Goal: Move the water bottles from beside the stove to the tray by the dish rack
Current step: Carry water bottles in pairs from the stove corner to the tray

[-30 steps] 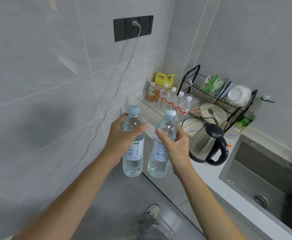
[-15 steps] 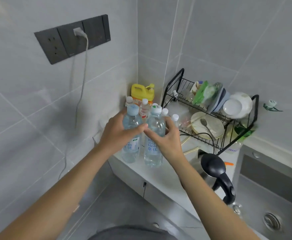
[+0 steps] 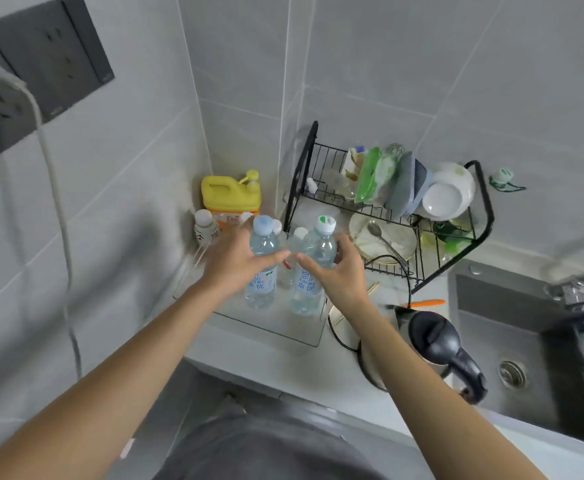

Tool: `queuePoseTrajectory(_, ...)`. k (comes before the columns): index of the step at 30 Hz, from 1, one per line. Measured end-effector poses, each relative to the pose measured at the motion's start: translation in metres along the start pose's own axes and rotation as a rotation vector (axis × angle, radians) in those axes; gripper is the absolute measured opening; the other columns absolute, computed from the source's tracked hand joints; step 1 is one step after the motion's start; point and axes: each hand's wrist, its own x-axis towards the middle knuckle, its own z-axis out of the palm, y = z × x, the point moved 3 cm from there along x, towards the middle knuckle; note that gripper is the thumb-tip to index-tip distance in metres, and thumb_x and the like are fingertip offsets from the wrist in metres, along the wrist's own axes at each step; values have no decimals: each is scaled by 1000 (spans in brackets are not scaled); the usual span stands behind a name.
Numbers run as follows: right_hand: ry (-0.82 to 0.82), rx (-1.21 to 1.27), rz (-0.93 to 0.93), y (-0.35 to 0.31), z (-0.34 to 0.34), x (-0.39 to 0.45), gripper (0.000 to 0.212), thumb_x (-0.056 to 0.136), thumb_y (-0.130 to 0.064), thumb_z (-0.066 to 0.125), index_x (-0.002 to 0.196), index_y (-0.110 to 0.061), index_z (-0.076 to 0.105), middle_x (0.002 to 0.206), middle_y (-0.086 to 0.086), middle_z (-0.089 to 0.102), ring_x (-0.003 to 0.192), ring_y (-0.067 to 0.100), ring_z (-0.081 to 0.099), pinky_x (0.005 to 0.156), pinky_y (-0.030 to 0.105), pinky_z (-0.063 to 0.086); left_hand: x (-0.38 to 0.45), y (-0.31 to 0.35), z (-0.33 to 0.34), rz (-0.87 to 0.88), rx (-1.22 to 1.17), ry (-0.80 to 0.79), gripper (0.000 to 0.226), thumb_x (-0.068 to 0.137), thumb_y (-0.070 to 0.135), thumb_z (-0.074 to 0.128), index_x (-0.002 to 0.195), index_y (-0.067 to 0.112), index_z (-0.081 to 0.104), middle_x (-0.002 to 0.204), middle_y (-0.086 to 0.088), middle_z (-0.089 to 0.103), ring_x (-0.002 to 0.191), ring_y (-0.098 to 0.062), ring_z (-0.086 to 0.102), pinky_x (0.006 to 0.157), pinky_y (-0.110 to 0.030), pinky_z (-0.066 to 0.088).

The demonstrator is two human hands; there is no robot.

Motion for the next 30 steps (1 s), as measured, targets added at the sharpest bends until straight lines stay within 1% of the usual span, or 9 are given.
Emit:
queuePoseTrajectory(2, 13, -45, 44, 8, 5, 4, 71, 66, -61, 93, 120, -26, 64, 107, -8, 77, 97, 7, 74, 89, 44, 63, 13, -8, 8, 35, 140, -87, 59, 69, 84, 71, 103, 40, 51, 86, 13, 61, 85, -16, 64, 66, -34, 51)
queuePoseTrajectory(5, 7, -127, 101, 19, 13, 4, 67, 67, -57, 94, 120, -30, 62, 104, -14, 74, 94, -3, 69, 82, 30, 60, 22, -12, 22, 117, 206, -205, 64, 76, 66, 81, 122, 30, 55, 93, 14, 57, 83, -14, 55, 56, -21, 34)
queuePoseTrajectory(7, 3, -178, 126, 27, 18, 2, 65, 69, -55, 94, 120, -31, 61, 101, -15, 72, 92, -1, 66, 78, 28, 56, 24, -22, 32, 115, 124, -250, 62, 75, 59, 86, 118, 28, 53, 95, 14, 61, 86, -15, 62, 60, -26, 39)
queuePoseTrajectory(12, -3, -327, 201, 58, 25, -5, 68, 63, -62, 86, 118, -33, 57, 102, -6, 72, 96, 22, 66, 84, 50, 58, 32, -42, 59, 50, -85, -328, 50, 71, 45, 94, 93, 35, 50, 86, 18, 63, 82, -7, 61, 66, -23, 41)
queuePoseTrajectory(15, -1, -455, 196, 67, 26, -3, 66, 74, -49, 89, 127, -30, 55, 105, -7, 66, 101, 21, 59, 96, 45, 48, 37, -47, 77, 41, -120, -353, 51, 69, 41, 95, 86, 37, 47, 84, 18, 61, 80, -7, 58, 68, -31, 42)
queuePoseTrajectory(18, 13, -582, 177, 75, 24, -2, 64, 75, -49, 88, 125, -29, 55, 107, -9, 64, 109, 19, 53, 102, 43, 36, 36, -55, 91, 34, -116, -352, 52, 68, 40, 96, 94, 33, 52, 92, 12, 62, 85, -11, 60, 72, -33, 45)
queuePoseTrajectory(23, 7, -663, 125, 79, 23, 0, 61, 72, -41, 92, 120, -29, 56, 117, -12, 62, 112, 19, 49, 95, 42, 35, 30, -51, 103, 97, -79, -391, 58, 72, 32, 95, 117, 18, 61, 117, -2, 53, 109, -22, 58, 95, -34, 46)
queuePoseTrajectory(27, 2, -680, 69, 81, 20, -2, 66, 71, -37, 94, 124, -27, 57, 120, -7, 53, 114, 21, 51, 94, 41, 37, 28, -49, 101, 106, -7, -443, 59, 70, 32, 95, 117, 25, 60, 114, -1, 46, 105, -22, 59, 100, -40, 49)
queuePoseTrajectory(30, -7, -647, 5, 77, 11, 2, 62, 74, -33, 93, 124, -25, 57, 117, -6, 50, 105, 22, 54, 93, 45, 46, 30, -44, 94, 127, 162, -499, 66, 68, 38, 94, 124, 30, 60, 116, 1, 49, 109, -26, 61, 93, -42, 52)
